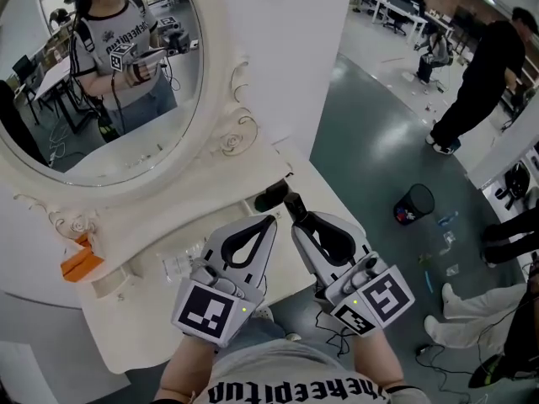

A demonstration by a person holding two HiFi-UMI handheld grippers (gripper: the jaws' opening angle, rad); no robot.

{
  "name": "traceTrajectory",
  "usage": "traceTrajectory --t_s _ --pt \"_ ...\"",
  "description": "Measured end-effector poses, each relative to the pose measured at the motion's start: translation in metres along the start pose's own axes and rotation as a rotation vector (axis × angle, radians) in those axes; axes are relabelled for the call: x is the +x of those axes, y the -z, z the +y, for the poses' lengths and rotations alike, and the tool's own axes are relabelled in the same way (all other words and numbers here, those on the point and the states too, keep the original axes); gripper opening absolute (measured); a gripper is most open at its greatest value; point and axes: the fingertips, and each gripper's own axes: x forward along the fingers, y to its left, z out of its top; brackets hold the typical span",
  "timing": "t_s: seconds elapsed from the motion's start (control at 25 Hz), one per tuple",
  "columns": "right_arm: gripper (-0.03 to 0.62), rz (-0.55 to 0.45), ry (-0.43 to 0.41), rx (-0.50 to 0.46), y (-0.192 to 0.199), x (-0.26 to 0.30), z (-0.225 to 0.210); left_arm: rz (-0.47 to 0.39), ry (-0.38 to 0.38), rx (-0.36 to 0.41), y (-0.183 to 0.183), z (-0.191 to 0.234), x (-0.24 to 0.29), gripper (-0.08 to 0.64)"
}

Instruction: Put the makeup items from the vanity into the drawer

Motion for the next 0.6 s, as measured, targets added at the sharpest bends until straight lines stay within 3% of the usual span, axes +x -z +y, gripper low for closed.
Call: traceTrajectory --t_s 0.6 --pt "0.118 0.033 0.011 -0.016 0.008 0.036 -0.005 0.004 -0.019 -0.04 0.012 0.041 -0.003 0.041"
